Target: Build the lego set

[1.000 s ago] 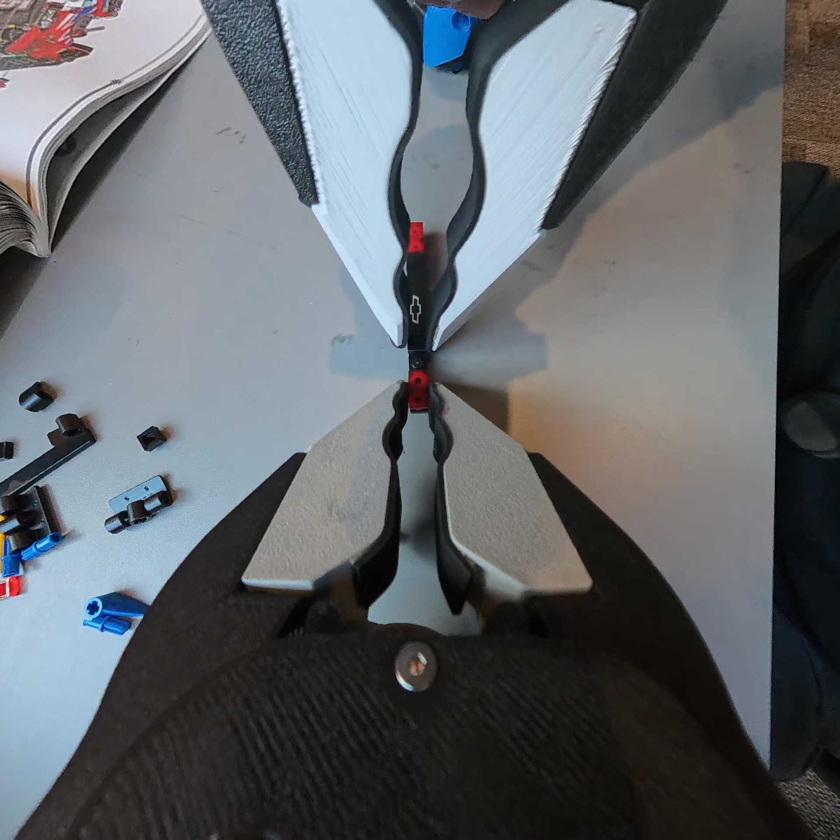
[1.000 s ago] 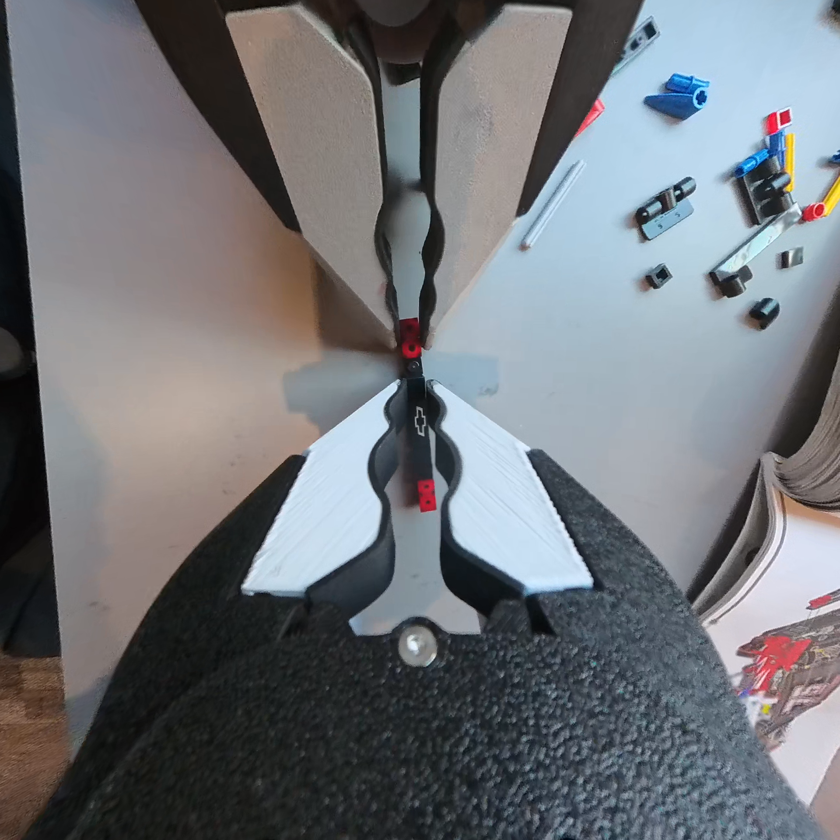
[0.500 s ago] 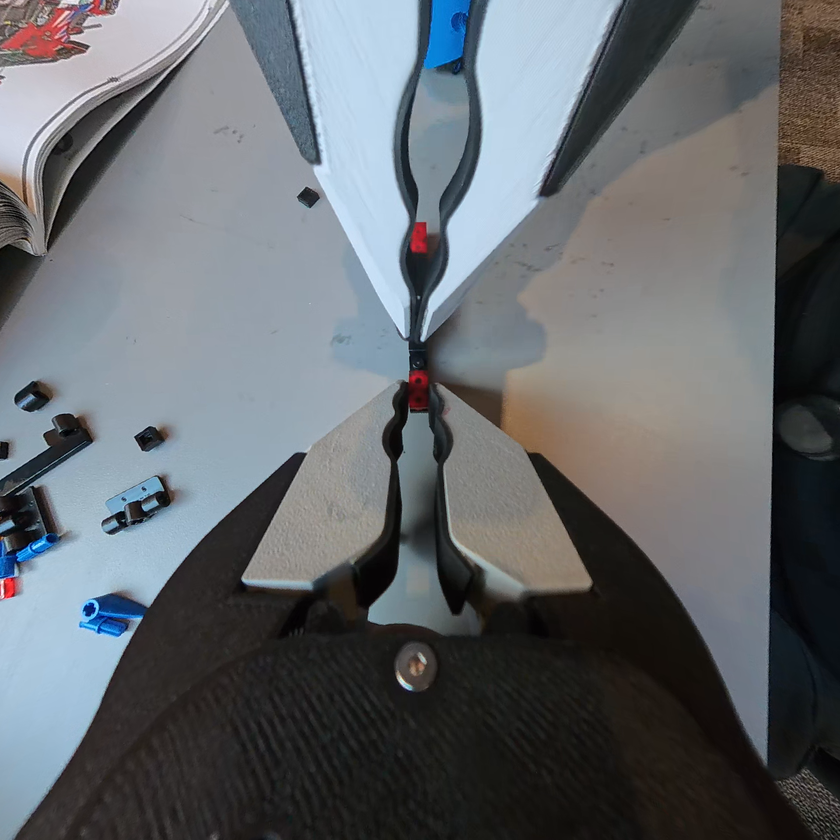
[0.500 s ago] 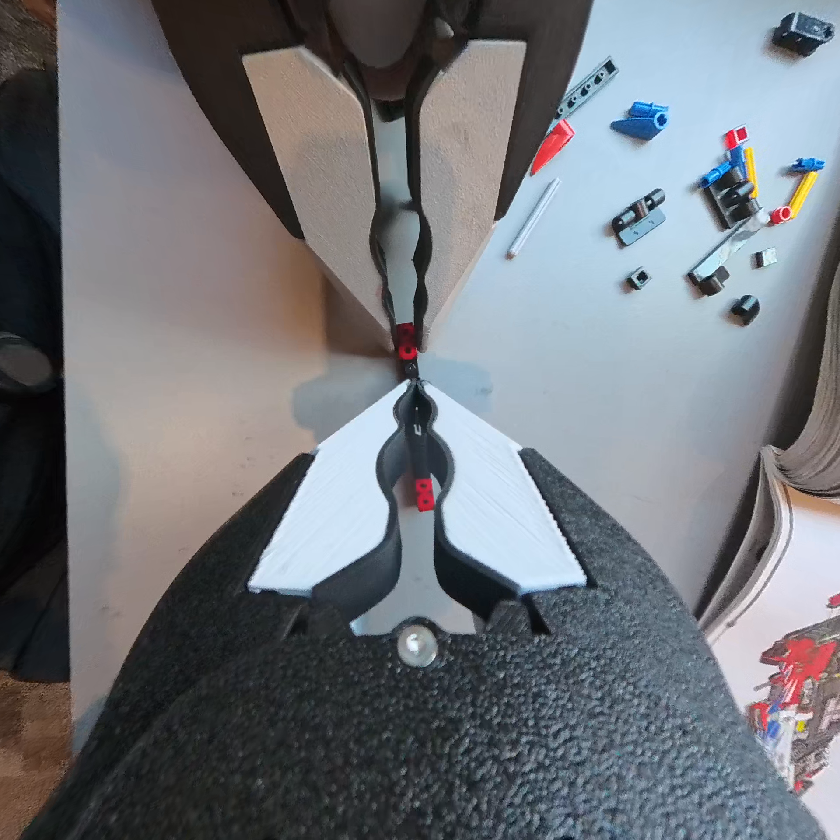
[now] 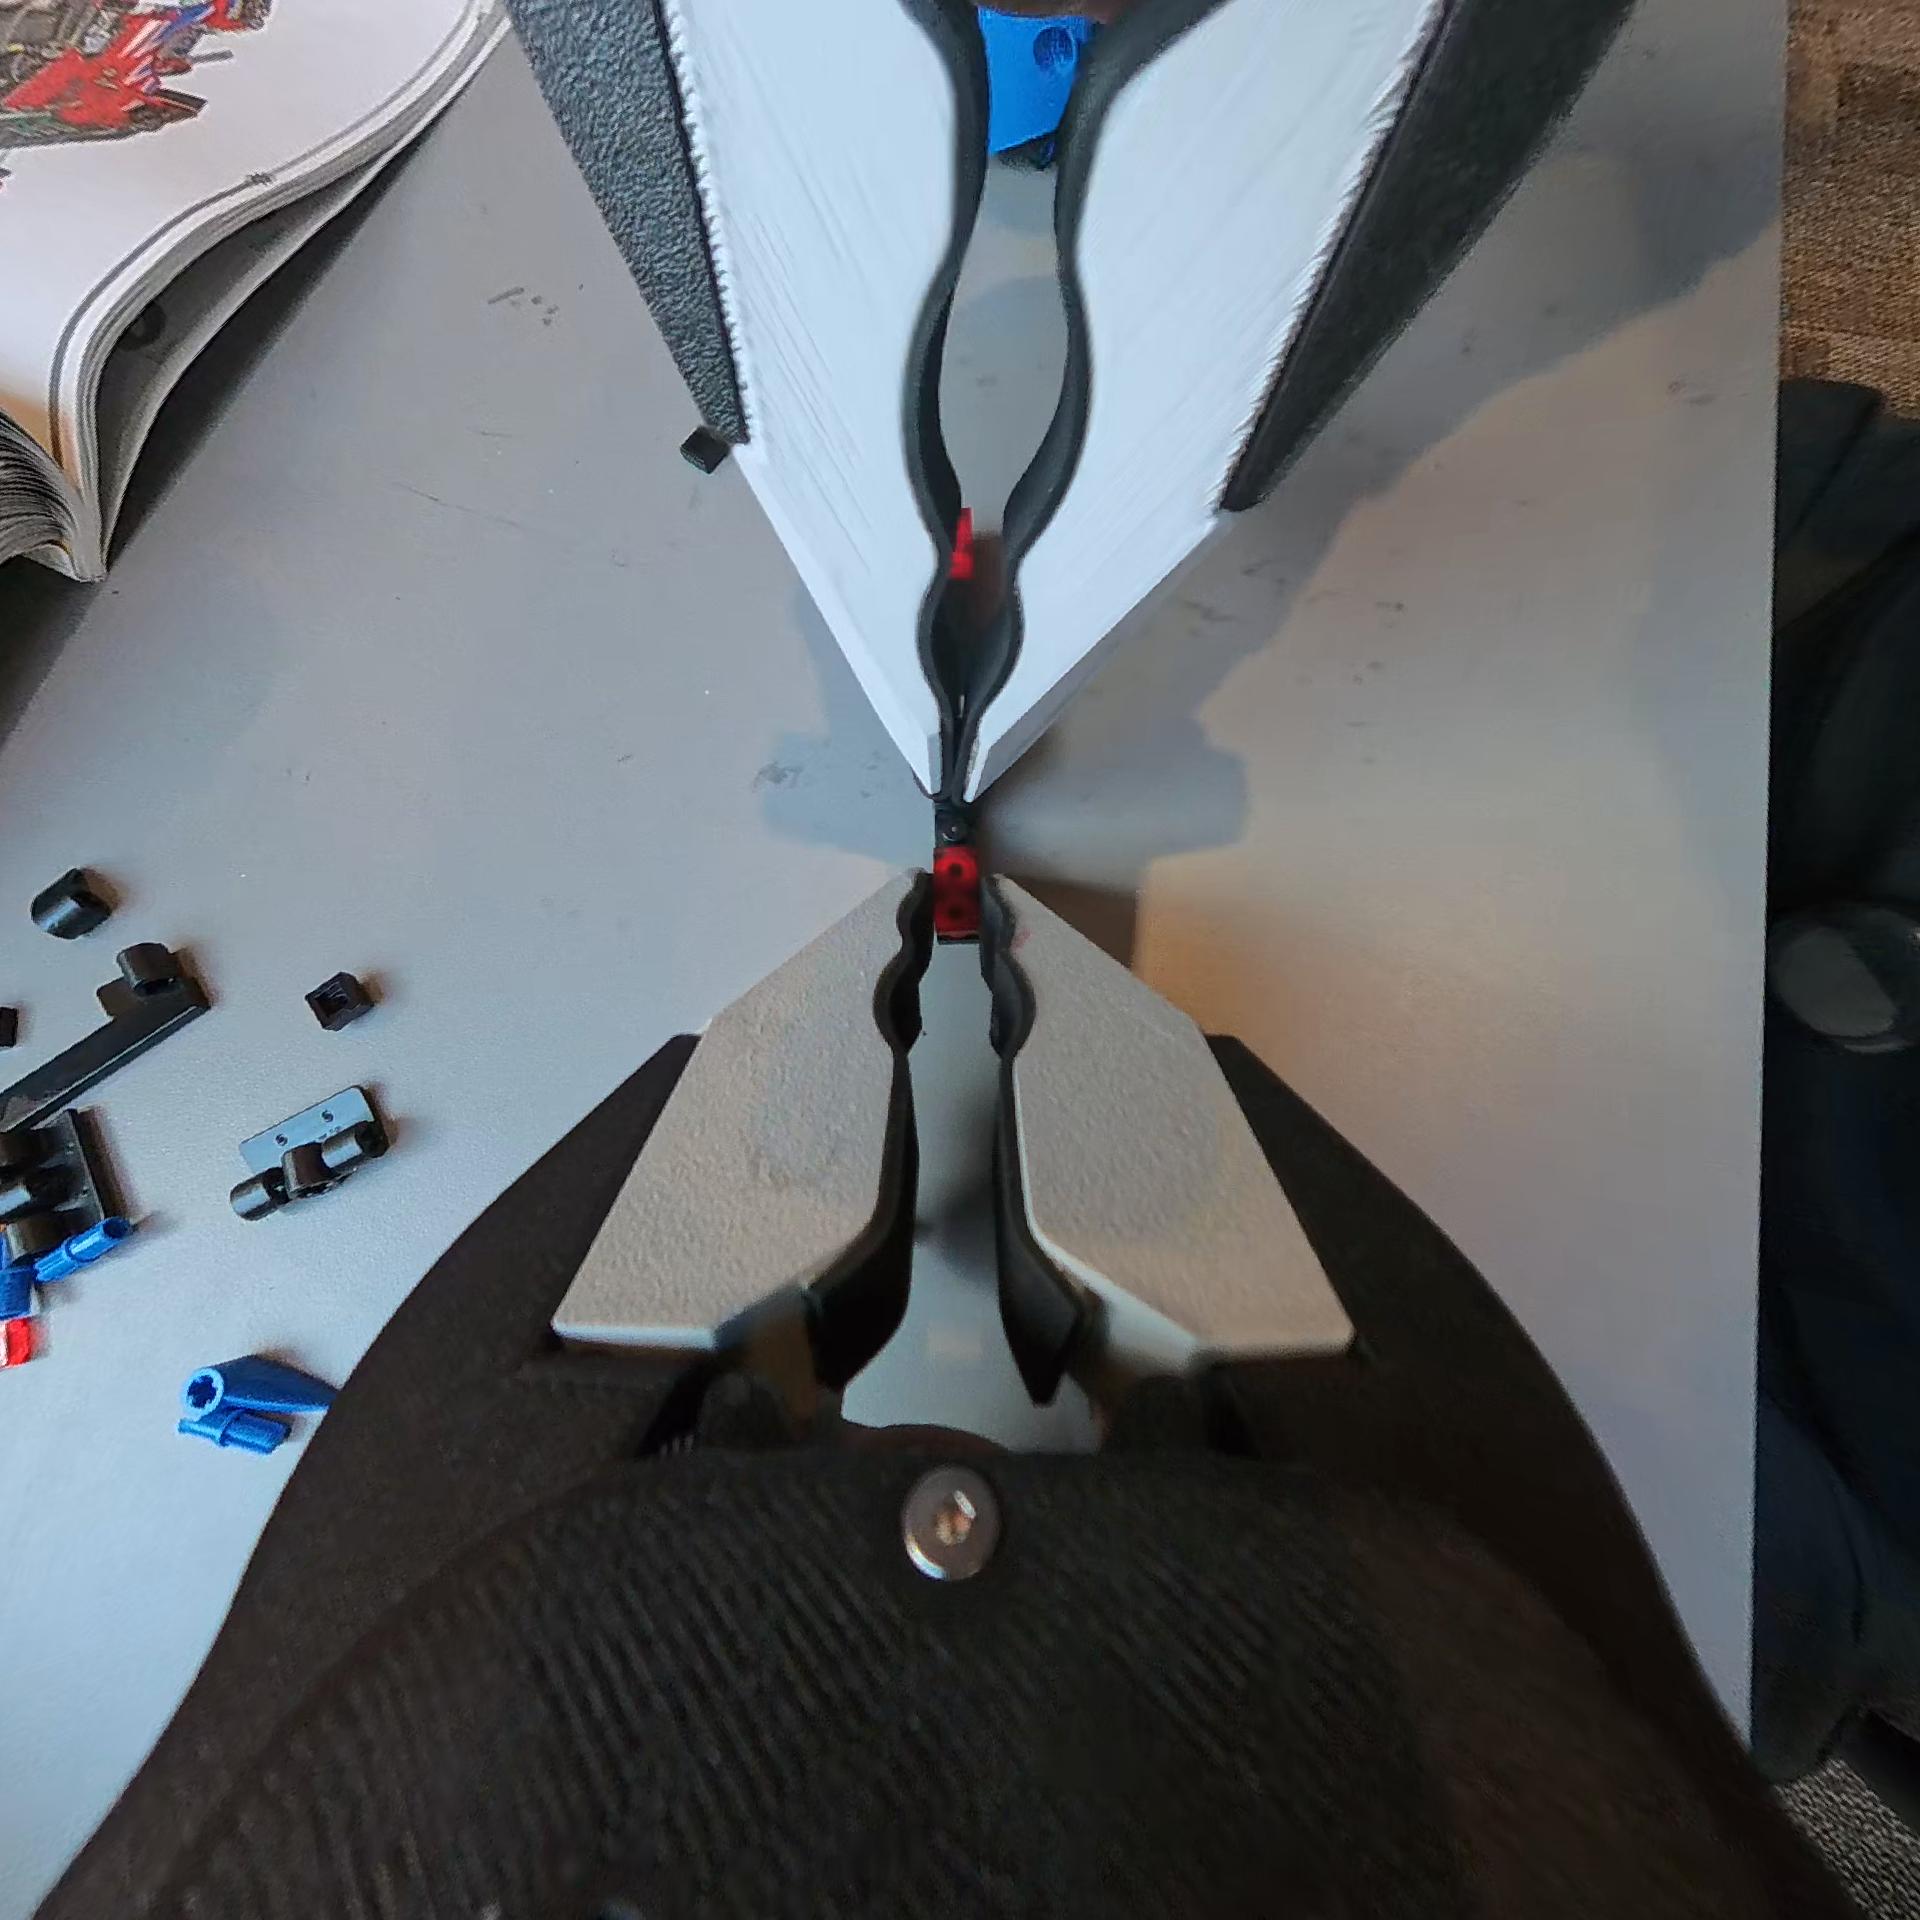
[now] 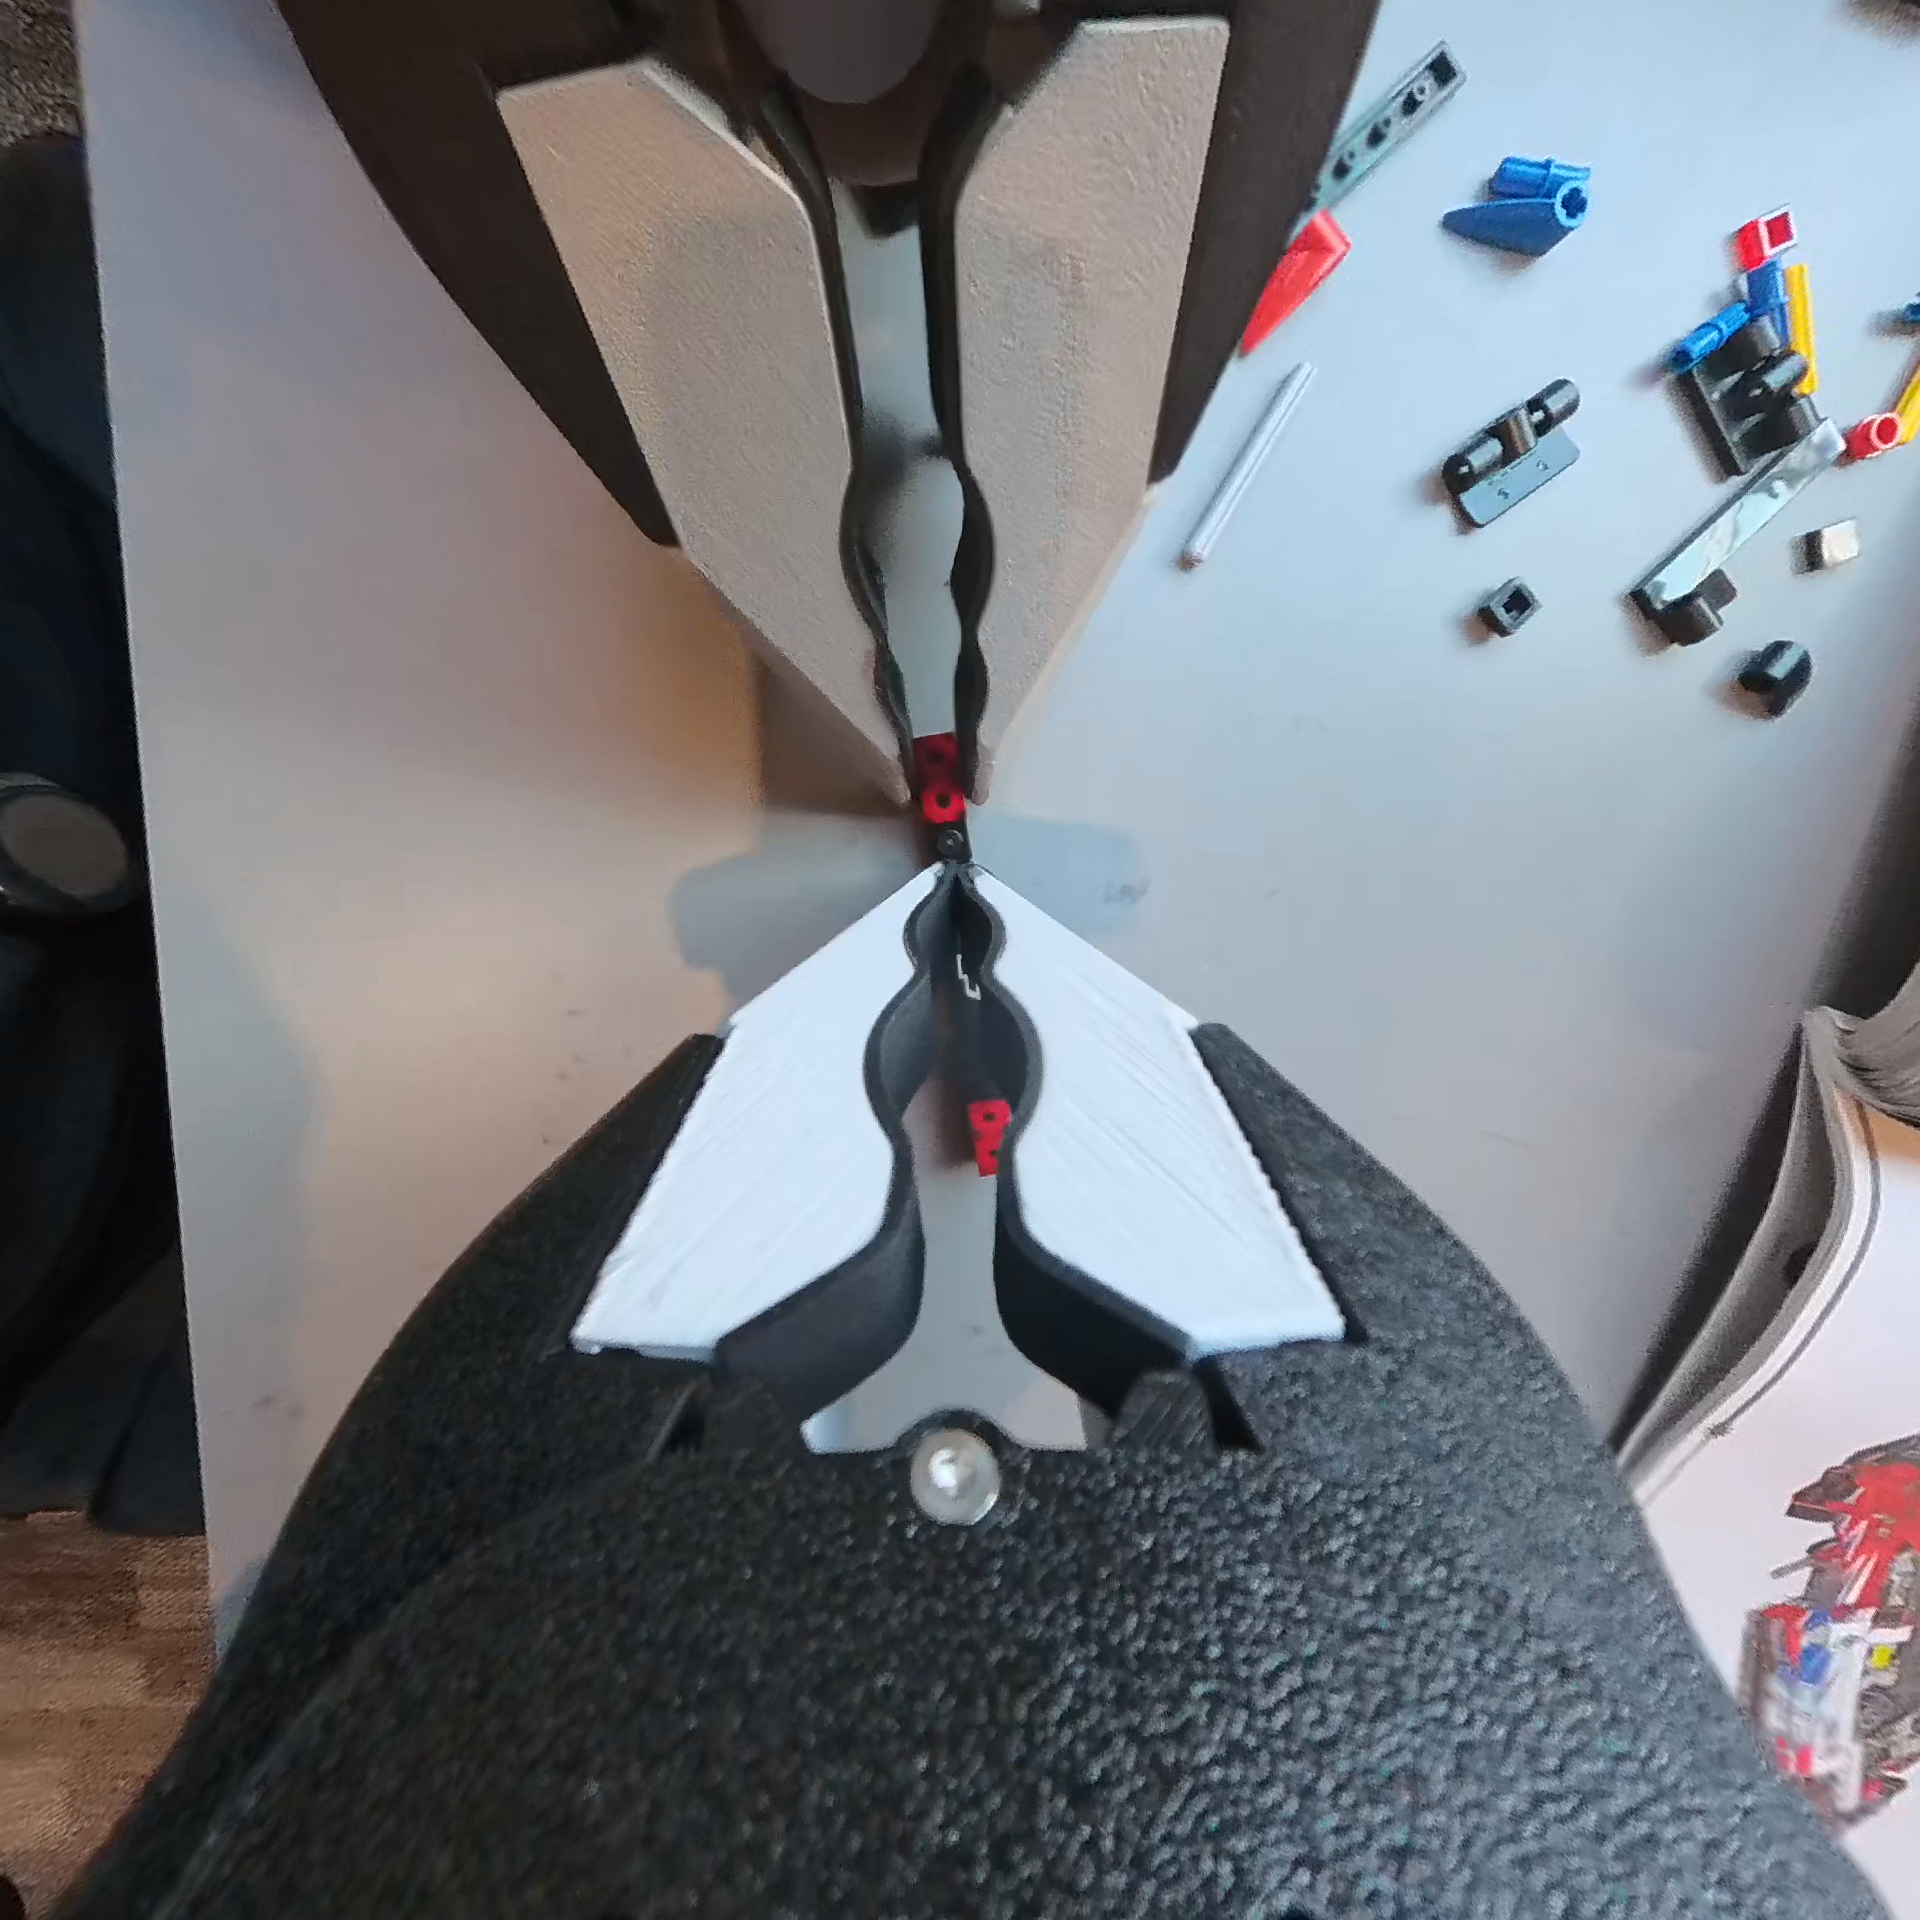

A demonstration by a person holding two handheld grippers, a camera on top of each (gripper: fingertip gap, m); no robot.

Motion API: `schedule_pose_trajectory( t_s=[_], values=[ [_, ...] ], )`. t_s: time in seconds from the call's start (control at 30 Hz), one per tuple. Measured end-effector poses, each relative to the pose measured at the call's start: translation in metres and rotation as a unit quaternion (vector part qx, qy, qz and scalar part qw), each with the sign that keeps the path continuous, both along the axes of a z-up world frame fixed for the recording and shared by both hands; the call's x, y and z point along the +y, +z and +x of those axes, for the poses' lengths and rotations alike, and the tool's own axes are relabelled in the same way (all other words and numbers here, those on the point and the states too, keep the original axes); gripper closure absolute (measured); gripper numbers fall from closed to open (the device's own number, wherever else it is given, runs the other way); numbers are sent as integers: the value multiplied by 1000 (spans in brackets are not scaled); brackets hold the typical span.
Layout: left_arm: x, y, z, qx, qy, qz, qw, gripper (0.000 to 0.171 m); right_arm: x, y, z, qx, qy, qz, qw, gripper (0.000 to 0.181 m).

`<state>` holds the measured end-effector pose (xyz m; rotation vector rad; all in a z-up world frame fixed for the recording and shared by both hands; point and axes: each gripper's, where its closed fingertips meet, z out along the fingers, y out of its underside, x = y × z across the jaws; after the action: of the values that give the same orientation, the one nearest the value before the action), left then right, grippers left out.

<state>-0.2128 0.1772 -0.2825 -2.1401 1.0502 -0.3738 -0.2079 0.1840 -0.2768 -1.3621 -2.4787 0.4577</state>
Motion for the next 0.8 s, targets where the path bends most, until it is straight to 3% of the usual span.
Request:
schedule_pose_trajectory(
  t_s=[0.03,0.2,0.37,0.5,0.6,0.67,0.73,0.8],
  values=[
    [0,0,0,0,0,0,1000,166,0,0,0,-5,-1,-5,1000,181],
    [0,0,0,1,1,1,1000,166,0,0,0,-13,5,-15,1000,181],
    [0,0,0,-3,1,-4,1000,166,-1,0,-1,13,26,43,999,181],
    [0,0,0,-3,2,-2,1000,166,4,5,0,19,-5,34,999,181],
    [0,0,0,-1,1,1,1000,166,42,39,1,60,-55,21,996,181],
    [0,0,0,-3,1,-1,1000,167,91,56,13,48,-107,42,992,167],
    [0,0,-1,-8,1,-6,1000,167,123,57,30,9,-131,45,990,169],
    [0,0,-1,-8,0,-6,1000,166,132,47,43,-26,-115,41,992,174]
  ],
)
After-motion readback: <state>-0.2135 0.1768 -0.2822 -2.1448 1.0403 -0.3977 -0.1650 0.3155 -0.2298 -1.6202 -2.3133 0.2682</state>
